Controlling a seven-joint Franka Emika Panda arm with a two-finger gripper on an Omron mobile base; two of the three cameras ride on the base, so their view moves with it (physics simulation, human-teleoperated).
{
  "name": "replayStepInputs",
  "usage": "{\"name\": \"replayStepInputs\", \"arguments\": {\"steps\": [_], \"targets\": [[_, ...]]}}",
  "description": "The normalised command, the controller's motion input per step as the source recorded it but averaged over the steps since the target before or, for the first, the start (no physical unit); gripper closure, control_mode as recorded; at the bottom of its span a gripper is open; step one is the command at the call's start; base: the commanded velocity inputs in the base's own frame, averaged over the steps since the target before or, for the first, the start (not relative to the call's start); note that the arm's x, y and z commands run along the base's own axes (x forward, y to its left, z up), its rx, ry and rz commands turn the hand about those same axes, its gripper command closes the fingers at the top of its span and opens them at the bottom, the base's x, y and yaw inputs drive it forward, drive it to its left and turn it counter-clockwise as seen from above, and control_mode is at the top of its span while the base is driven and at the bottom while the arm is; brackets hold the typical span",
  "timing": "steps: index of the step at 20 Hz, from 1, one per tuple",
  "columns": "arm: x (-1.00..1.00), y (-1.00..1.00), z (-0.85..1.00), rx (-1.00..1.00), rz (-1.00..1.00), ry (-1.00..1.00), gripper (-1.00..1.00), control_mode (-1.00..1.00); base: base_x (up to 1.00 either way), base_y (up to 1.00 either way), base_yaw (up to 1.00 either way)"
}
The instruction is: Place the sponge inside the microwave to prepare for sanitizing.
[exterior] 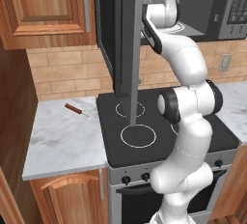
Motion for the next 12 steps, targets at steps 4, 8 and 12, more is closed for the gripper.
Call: {"name": "replayStepInputs", "arguments": {"steps": [4,8,12], "targets": [[0.03,0.00,-0.01,0.00,0.00,0.00,-1.00,-1.00,0.00,0.00,0.00],[0.01,0.00,0.00,0.00,0.00,0.00,-1.00,-1.00,0.00,0.00,0.00],[0.00,0.00,0.00,0.00,0.00,0.00,-1.00,-1.00,0.00,0.00,0.00]]}}
